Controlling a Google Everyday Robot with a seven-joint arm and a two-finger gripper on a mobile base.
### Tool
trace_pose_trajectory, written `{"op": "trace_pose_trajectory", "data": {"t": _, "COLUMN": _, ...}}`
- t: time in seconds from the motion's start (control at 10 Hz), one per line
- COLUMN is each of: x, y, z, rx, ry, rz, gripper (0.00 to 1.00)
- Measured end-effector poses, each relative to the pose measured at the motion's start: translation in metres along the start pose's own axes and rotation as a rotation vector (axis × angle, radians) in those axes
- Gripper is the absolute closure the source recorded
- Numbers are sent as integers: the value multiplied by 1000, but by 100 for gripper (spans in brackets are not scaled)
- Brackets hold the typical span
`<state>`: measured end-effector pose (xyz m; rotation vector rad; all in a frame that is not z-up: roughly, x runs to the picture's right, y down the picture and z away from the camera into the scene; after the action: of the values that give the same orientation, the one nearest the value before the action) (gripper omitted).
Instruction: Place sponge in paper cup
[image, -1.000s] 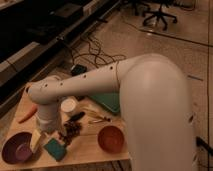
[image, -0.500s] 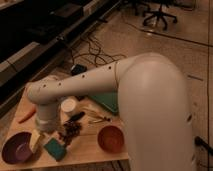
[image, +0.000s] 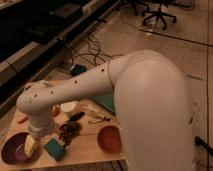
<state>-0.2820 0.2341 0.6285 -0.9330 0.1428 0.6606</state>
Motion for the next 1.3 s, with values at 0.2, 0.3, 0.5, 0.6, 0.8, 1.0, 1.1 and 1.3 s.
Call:
{"op": "trace_pose_trajectory", "data": {"t": 0.2, "x": 0, "y": 2, "z": 17, "rx": 38, "ry": -11, "rz": -11, "gripper": 20}}
{"op": "trace_pose_trajectory", "data": {"t": 0.3, "x": 1, "y": -1, "z": 31, "rx": 40, "ry": -23, "rz": -14, "gripper": 20}}
{"op": "trace_pose_trajectory", "data": {"t": 0.5, "x": 2, "y": -5, "z": 49, "rx": 48, "ry": -43, "rz": -22, "gripper": 20}}
{"op": "trace_pose_trajectory", "data": {"t": 0.6, "x": 2, "y": -4, "z": 54, "rx": 53, "ry": -55, "rz": -24, "gripper": 20}}
{"op": "trace_pose_trajectory", "data": {"t": 0.8, "x": 4, "y": -10, "z": 63, "rx": 58, "ry": -97, "rz": -13, "gripper": 20}}
{"op": "trace_pose_trajectory", "data": {"t": 1.0, "x": 3, "y": -15, "z": 65, "rx": 52, "ry": -117, "rz": -11, "gripper": 20}}
{"op": "trace_pose_trajectory", "data": {"t": 1.1, "x": 3, "y": -14, "z": 65, "rx": 52, "ry": -116, "rz": -15, "gripper": 20}}
{"op": "trace_pose_trajectory", "data": {"t": 1.3, "x": 3, "y": -15, "z": 65, "rx": 53, "ry": -117, "rz": -13, "gripper": 20}}
